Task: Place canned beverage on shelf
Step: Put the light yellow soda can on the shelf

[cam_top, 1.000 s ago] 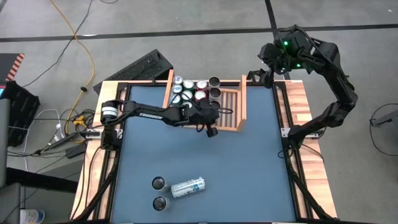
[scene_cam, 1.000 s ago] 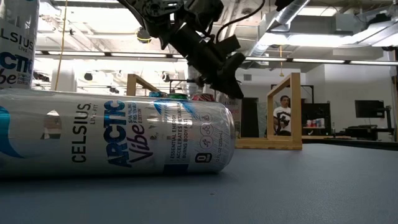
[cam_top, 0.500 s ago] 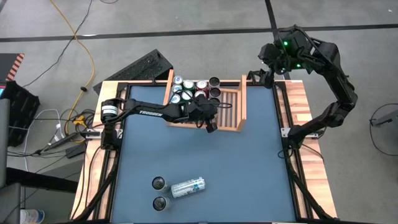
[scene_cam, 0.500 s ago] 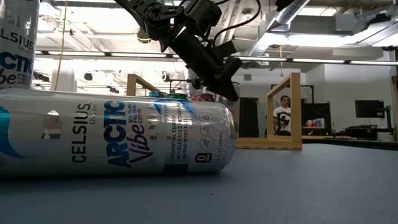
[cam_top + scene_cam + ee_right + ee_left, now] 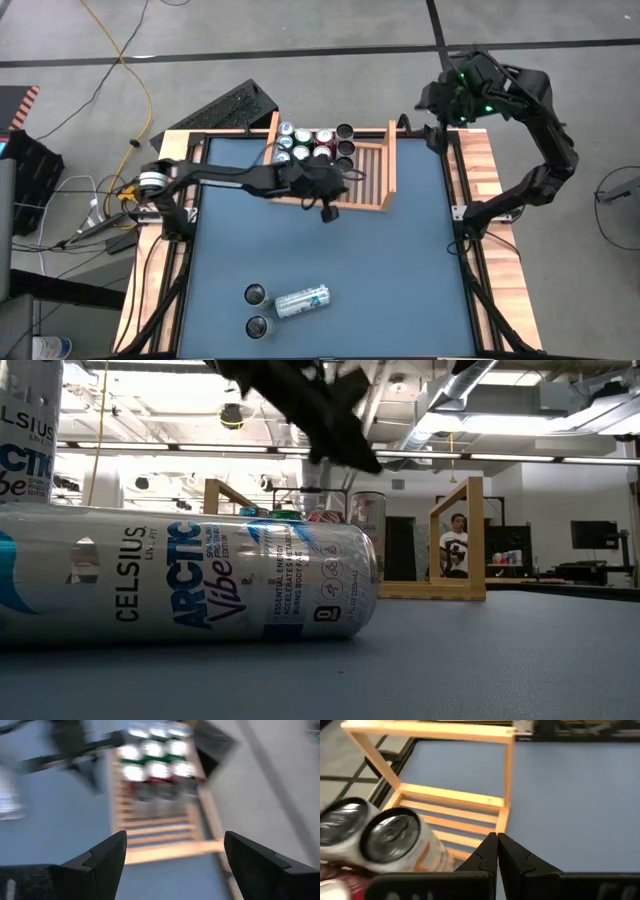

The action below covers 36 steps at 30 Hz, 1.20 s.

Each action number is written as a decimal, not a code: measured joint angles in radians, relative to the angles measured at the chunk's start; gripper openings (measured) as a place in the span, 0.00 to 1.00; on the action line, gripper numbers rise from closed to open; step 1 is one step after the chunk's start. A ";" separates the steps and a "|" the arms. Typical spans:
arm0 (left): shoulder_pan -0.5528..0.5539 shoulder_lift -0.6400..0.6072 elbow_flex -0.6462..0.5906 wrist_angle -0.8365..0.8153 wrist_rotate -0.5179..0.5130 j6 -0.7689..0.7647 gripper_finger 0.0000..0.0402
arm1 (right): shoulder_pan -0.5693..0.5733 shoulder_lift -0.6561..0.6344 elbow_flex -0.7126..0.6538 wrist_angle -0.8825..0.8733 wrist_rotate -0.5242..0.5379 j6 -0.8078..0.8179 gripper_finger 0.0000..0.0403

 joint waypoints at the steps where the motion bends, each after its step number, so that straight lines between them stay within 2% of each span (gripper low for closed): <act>1: -0.002 -0.028 0.000 -0.033 0.016 0.016 0.00 | 0.007 -0.001 0.000 -0.013 -0.061 0.010 0.80; 3: -0.006 -0.089 0.000 -0.115 0.046 0.031 0.02 | 0.032 -0.002 -0.001 -0.042 -0.158 0.043 0.80; 7: -0.014 -0.200 0.000 -0.285 0.153 0.005 0.10 | 0.150 -0.001 -0.051 -0.040 -0.177 0.071 0.80; 13: -0.052 -0.358 0.001 -0.548 0.421 -0.133 0.29 | 0.341 -0.001 -0.121 -0.031 -0.098 0.157 0.80; 15: -0.095 -0.387 0.001 -0.649 0.449 -0.152 0.35 | 0.402 -0.001 -0.151 -0.014 -0.052 0.214 0.80; 20: -0.226 -0.440 0.001 -0.844 0.409 -0.203 0.48 | 0.529 0.000 -0.223 0.071 0.024 0.335 0.80; 25: -0.355 -0.442 0.001 -0.853 0.319 -0.305 0.60 | 0.600 0.000 -0.309 0.190 0.062 0.395 0.80; 30: -0.474 -0.415 0.001 -0.851 0.263 -0.374 0.71 | 0.633 0.000 -0.395 0.234 0.084 0.453 0.80; 33: -0.531 -0.398 0.001 -0.851 0.219 -0.409 0.74 | 0.649 0.000 -0.435 0.237 0.110 0.473 0.80; 36: -0.566 -0.381 0.001 -0.849 0.217 -0.435 0.74 | 0.661 0.000 -0.477 0.240 0.135 0.475 0.80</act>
